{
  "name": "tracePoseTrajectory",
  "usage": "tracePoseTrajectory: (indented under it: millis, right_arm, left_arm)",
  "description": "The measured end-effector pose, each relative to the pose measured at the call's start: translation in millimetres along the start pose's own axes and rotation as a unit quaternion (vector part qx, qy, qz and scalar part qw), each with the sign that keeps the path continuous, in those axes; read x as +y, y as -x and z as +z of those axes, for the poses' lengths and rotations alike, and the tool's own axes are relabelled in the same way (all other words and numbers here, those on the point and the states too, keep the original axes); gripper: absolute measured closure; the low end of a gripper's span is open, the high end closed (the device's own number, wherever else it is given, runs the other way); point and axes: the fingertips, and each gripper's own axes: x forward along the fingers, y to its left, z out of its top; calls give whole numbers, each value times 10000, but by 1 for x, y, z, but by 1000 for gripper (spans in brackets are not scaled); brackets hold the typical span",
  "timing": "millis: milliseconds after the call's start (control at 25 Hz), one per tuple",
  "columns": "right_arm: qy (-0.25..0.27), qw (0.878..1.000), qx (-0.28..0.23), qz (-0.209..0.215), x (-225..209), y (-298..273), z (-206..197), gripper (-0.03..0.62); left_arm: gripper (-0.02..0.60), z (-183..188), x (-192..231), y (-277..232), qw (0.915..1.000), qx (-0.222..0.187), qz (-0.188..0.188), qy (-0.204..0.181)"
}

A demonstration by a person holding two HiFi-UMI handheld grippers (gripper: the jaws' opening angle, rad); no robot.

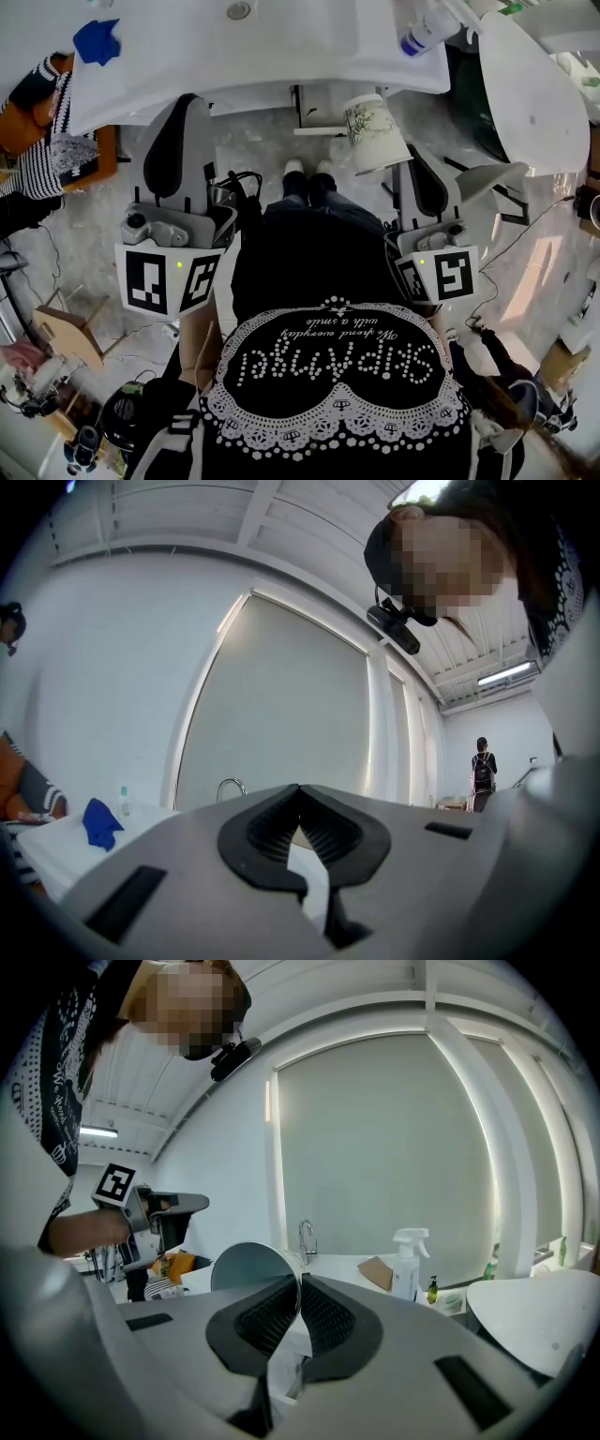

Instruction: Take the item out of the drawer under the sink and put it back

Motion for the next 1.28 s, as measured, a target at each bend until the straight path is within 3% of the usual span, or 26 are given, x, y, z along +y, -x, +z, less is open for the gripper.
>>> tracePoseTrajectory:
  millis: [400,600,760,920,1080,1280]
  right_arm:
    - [65,10000,12,75,0,5,-3,563]
    - [112,9999,-12,120,5,6,1,563]
    - [146,9998,-7,110,4,6,1,563]
    - [128,9999,-11,66,2,4,2,563]
    - [101,9999,-3,12,-2,4,1,563]
    - [78,10000,-11,-14,-4,3,2,563]
  left_arm:
    - [577,11,10,13,9997,-110,211,-38]
    - [577,0,-17,11,9998,57,-161,73]
    - [577,-20,-47,6,9979,350,-537,-57]
    - [578,-39,-61,4,9954,697,-619,-214]
    - [578,-43,-71,2,9937,624,-933,-59]
    - [577,-41,-71,0,9939,567,-949,-33]
